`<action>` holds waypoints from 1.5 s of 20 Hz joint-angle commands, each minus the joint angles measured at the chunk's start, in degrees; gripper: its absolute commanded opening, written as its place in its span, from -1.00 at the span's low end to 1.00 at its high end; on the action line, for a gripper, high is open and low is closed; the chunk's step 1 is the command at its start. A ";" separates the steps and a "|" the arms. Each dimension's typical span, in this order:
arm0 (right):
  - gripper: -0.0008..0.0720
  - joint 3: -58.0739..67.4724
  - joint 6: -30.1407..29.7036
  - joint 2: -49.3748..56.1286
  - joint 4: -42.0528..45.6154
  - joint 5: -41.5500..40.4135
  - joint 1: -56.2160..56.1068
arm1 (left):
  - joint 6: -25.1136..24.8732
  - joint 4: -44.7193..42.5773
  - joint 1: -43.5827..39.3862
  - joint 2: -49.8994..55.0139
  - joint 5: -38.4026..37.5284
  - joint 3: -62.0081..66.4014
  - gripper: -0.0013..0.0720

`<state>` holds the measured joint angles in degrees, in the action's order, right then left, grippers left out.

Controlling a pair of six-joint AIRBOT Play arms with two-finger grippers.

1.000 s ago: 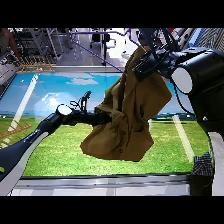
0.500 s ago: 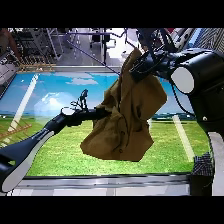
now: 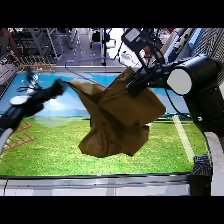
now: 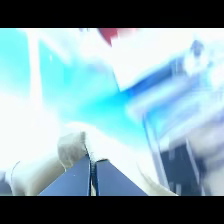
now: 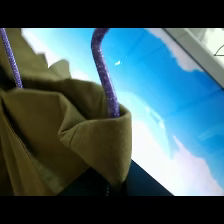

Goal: Fold the clothes and pants, and hang the long-sleeved shirts on hangers.

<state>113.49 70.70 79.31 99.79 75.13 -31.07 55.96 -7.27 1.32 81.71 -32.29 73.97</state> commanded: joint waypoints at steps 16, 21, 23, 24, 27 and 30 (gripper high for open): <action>-0.90 -8.26 -13.64 6.32 14.08 1.38 -0.07 | 1.40 0.04 12.83 -6.19 -22.67 0.07 -0.93; -0.90 -9.09 19.74 11.45 19.76 1.46 0.00 | -0.90 -2.14 9.03 -10.58 -32.24 0.07 -0.93; -0.90 -7.50 27.98 11.39 18.73 0.17 -0.02 | -0.92 -9.11 2.60 -11.10 -35.41 0.04 -0.76; -0.90 -5.31 29.29 11.32 17.81 1.66 -0.04 | -0.87 -13.75 -0.72 -11.10 -35.87 0.04 -0.08; -0.90 4.83 27.74 11.06 11.65 13.20 -0.04 | -0.61 -25.11 -8.09 -11.10 -35.87 0.04 0.33; -0.90 8.55 25.22 7.08 -1.40 13.33 0.00 | 1.49 -26.80 -9.07 -11.17 -35.85 0.04 0.33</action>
<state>117.97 95.18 88.90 109.34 85.93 -31.05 55.90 -28.38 -5.04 70.74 -67.20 74.00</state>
